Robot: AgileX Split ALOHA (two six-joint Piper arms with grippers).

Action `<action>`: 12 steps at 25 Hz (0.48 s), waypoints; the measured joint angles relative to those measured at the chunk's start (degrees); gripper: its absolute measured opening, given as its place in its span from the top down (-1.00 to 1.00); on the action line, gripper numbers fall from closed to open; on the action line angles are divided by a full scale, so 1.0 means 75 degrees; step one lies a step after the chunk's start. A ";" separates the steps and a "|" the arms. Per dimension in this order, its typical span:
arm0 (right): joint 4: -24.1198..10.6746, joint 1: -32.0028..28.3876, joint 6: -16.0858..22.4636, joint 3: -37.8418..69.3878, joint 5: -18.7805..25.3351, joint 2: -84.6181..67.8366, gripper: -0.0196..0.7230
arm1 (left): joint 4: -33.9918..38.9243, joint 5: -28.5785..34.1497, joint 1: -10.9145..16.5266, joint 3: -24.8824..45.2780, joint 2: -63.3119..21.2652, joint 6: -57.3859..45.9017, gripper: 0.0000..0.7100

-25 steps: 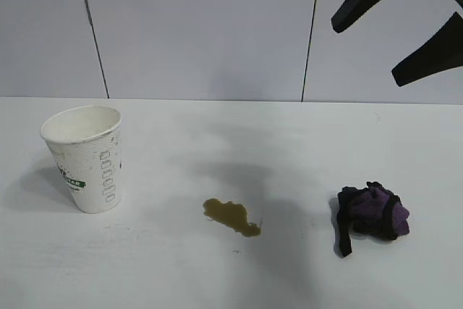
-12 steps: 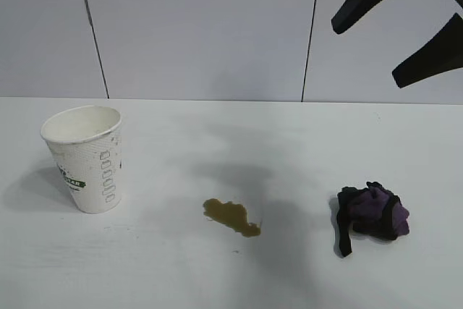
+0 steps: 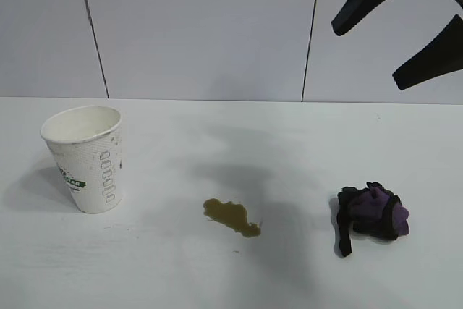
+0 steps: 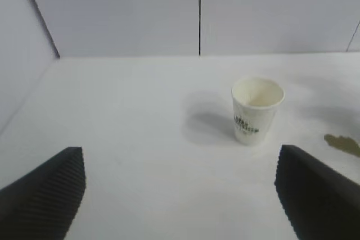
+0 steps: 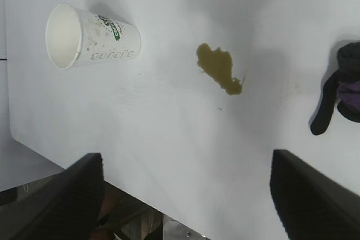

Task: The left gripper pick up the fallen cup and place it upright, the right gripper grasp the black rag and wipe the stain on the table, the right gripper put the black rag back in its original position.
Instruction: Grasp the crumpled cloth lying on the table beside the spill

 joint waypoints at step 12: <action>-0.1575 0.0000 -0.0396 0.0000 0.0458 0.0042 -0.57 | 0.0929 -0.0265 -0.1115 0.1239 0.0007 -0.0902 -0.85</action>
